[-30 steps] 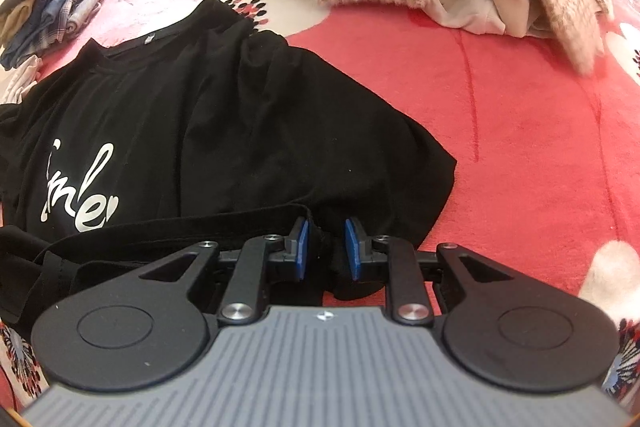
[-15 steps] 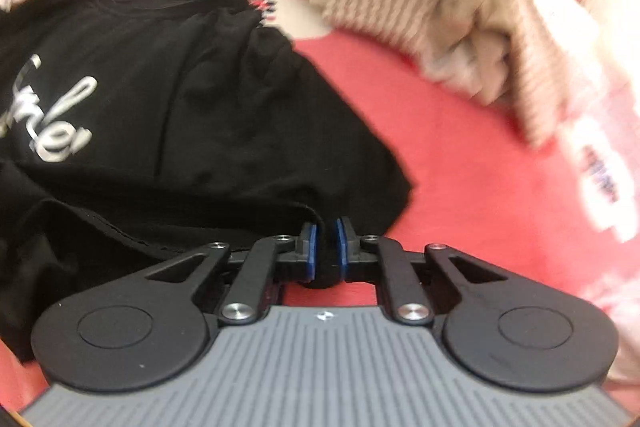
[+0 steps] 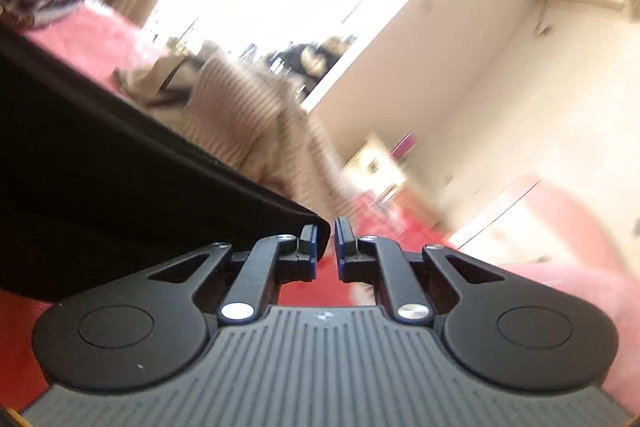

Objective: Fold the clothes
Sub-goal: 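Grasp the hem with both grippers and lift the t-shirt high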

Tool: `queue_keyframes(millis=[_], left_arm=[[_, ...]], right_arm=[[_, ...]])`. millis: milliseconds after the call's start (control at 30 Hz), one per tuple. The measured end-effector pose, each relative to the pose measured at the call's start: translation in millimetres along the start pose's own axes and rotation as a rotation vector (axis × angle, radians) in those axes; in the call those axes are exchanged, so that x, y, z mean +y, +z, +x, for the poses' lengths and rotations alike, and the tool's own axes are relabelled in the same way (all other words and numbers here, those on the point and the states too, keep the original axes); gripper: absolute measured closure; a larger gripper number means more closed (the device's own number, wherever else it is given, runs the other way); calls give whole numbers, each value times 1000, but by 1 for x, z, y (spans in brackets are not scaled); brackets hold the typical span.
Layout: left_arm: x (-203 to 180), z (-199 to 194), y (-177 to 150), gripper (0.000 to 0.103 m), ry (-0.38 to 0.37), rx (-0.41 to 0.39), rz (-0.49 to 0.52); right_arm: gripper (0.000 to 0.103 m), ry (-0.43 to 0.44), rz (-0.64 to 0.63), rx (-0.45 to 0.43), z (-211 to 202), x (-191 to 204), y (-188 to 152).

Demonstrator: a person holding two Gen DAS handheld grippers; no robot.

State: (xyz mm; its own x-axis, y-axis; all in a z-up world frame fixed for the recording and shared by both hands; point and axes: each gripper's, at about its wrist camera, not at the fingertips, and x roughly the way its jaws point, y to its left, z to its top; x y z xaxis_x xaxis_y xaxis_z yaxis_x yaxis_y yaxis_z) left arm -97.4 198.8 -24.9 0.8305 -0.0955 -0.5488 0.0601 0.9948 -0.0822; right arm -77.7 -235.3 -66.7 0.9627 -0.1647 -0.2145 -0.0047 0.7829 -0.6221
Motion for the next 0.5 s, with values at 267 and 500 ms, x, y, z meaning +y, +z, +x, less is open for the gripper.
queue_keyframes(millis=[267,500], left_arm=[[16,47,59,101,-20,170,-38],[29,-34,205,101,65,-171,-36]], right_arm=[[97,342,467,315,69,-79,-2],[101,199,429,-42,73,-138,139]])
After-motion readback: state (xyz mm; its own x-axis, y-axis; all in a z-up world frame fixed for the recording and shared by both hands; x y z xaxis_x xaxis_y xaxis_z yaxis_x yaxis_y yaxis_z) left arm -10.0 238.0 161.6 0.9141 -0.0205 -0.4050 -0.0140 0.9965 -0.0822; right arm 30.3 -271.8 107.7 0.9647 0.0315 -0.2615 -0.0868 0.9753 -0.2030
